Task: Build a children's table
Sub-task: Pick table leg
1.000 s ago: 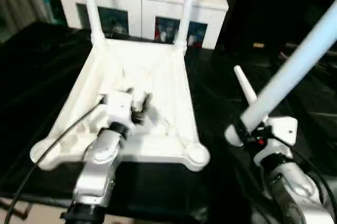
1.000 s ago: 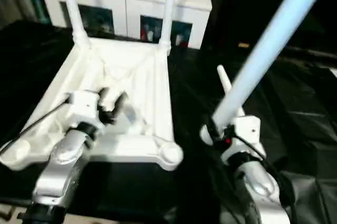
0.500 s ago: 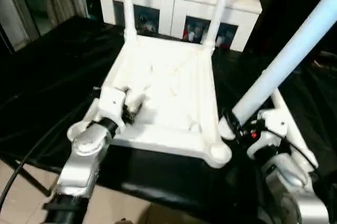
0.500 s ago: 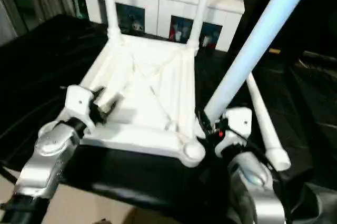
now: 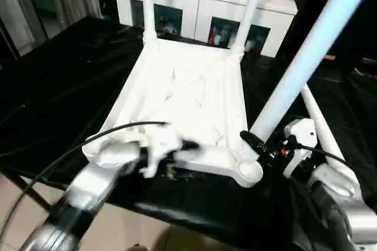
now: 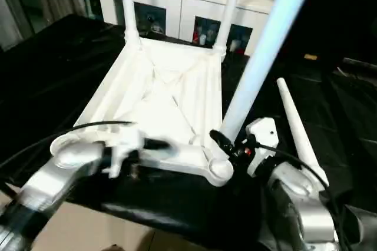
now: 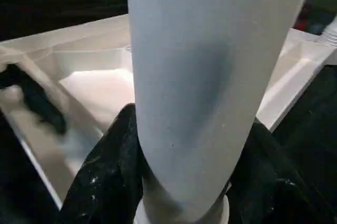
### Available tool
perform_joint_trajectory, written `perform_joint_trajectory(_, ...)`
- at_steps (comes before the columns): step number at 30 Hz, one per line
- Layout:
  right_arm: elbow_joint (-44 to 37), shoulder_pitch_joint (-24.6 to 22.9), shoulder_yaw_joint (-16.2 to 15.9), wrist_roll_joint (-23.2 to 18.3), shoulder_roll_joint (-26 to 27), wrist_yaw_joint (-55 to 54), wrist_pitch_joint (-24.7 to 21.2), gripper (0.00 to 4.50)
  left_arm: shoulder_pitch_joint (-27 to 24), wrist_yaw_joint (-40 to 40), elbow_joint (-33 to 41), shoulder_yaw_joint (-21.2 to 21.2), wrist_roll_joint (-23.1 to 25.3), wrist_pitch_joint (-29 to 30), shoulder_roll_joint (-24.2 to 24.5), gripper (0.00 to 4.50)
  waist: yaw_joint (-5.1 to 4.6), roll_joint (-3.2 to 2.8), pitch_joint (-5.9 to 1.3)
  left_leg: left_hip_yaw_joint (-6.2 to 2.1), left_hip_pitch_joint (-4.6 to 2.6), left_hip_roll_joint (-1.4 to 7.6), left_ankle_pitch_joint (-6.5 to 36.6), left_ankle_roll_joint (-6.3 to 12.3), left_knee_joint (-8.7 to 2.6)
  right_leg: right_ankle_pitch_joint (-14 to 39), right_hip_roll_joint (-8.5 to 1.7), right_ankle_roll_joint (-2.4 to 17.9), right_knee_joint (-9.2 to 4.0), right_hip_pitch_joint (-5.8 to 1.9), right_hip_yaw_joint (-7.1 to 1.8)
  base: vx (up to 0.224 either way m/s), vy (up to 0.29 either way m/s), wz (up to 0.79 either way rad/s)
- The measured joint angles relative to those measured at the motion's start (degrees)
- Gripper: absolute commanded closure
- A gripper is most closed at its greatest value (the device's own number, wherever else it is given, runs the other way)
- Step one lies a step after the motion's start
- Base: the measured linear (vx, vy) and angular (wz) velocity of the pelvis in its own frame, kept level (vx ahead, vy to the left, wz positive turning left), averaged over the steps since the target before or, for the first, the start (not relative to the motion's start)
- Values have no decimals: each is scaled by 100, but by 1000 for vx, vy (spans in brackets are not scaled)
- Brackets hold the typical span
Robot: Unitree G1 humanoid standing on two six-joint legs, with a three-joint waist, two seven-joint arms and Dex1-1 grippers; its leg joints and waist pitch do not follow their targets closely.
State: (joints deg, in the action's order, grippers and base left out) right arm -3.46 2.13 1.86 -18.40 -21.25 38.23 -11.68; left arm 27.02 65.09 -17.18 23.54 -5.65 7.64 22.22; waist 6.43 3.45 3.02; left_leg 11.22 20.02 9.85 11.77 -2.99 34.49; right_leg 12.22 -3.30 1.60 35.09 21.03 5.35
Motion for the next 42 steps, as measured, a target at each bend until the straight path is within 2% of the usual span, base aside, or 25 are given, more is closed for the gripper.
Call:
perform_joint_trajectory(3,-91,-71,4,-11,-52,100,3,265,248,114,-246,66,79,-25,-58,65,-7,-31,-8,1,1,1,-2,3,1,12,0,3,-1,0,0,0,0,0)
perform_joint_trajectory(7,-194,-197,3,-65,-154,174,55,265,596,355,-538,272,159,231,-79,85,-5,-70,-18,2,0,1,-1,9,-1,26,0,12,0,0,0,0,0,0)
perform_joint_trajectory(11,-305,-307,11,-64,-207,162,72,265,765,363,-753,390,263,929,-312,121,4,-128,-20,3,-2,1,-1,9,-1,28,0,16,2,-2,3,0,0,0)
perform_joint_trajectory(13,-325,-341,12,-46,-211,154,101,265,795,226,-828,391,311,1080,-435,131,5,-137,-23,2,-2,2,-1,9,-1,27,0,16,2,-3,3,0,0,0)
perform_joint_trajectory(14,-332,-354,11,-31,-211,148,111,265,849,130,-865,401,336,1148,-526,157,6,-137,-22,2,-3,2,-1,9,-1,27,0,17,3,-4,3,0,0,0)
perform_joint_trajectory(17,-395,-399,0,14,-212,99,106,265,992,-94,-907,404,423,1238,-617,165,7,-143,-26,2,-4,2,-1,8,-1,25,0,19,4,-7,5,0,0,0)
perform_joint_trajectory(19,-441,-433,-5,36,-214,68,100,265,1031,-171,-907,405,447,1325,-659,201,7,-152,-32,2,-4,2,-1,9,-1,25,-1,19,4,-8,5,0,0,0)
perform_joint_trajectory(21,-466,-435,-11,68,-220,36,91,265,1031,-158,-907,456,492,1401,-701,204,2,-163,-39,2,-4,2,-1,9,0,25,-1,19,3,-8,4,0,0,0)
perform_joint_trajectory(23,-493,-435,-22,91,-240,28,81,265,1031,-144,-905,524,554,1449,-694,211,5,-170,-40,1,-3,3,-1,9,-1,25,-1,19,3,-7,6,0,0,0)
perform_joint_trajectory(25,-495,-435,-22,102,-244,21,82,265,1030,-111,-900,563,599,1453,-648,243,4,-188,-46,0,-3,3,-1,9,-1,25,-1,19,3,-7,7,0,0,0)
perform_joint_trajectory(27,-503,-437,-23,115,-244,-7,86,265,1020,-34,-853,616,652,1452,-561,247,4,-207,-51,0,-3,3,-1,9,-1,25,-1,19,0,-7,7,0,0,0)
perform_joint_trajectory(30,-508,-440,-22,131,-247,-45,96,265,941,44,-733,700,701,1453,-458,289,8,-232,-58,0,-2,3,-1,9,-1,25,-1,19,-1,-7,7,0,0,0)
perform_joint_trajectory(33,-508,-436,-25,175,-247,-75,108,265,938,44,-680,783,810,1426,-445,292,9,-240,-61,0,-2,3,-1,9,-1,26,-1,19,-1,-8,7,0,0,0)
perform_joint_trajectory(34,-508,-433,-25,191,-247,-80,111,265,938,44,-678,798,842,1396,-442,306,9,-245,-64,0,-2,3,-1,8,-2,26,-1,19,-2,-8,7,0,0,0)
perform_joint_trajectory(36,-508,-432,-25,209,-247,-85,113,265,938,47,-678,836,900,1351,-430,334,9,-263,-73,0,-3,3,-1,9,-2,26,-1,18,-4,-9,7,0,0,0)
perform_joint_trajectory(39,-507,-425,-31,231,-246,-104,124,265,939,44,-696,858,948,1291,-423,337,9,-297,-78,0,-3,3,-1,8,-2,26,-1,18,-4,-10,7,0,0,0)
perform_joint_trajectory(41,-507,-425,-36,235,-246,-142,125,265,941,46,-740,868,976,1218,-425,372,7,-322,-89,0,-4,2,-1,8,-2,26,-1,18,-4,-10,7,0,0,0)
perform_joint_trajectory(42,-507,-425,-37,241,-246,-156,124,265,941,45,-758,874,985,1199,-428,374,6,-333,-96,0,-4,2,-1,8,-2,26,-1,18,-4,-10,7,0,0,0)
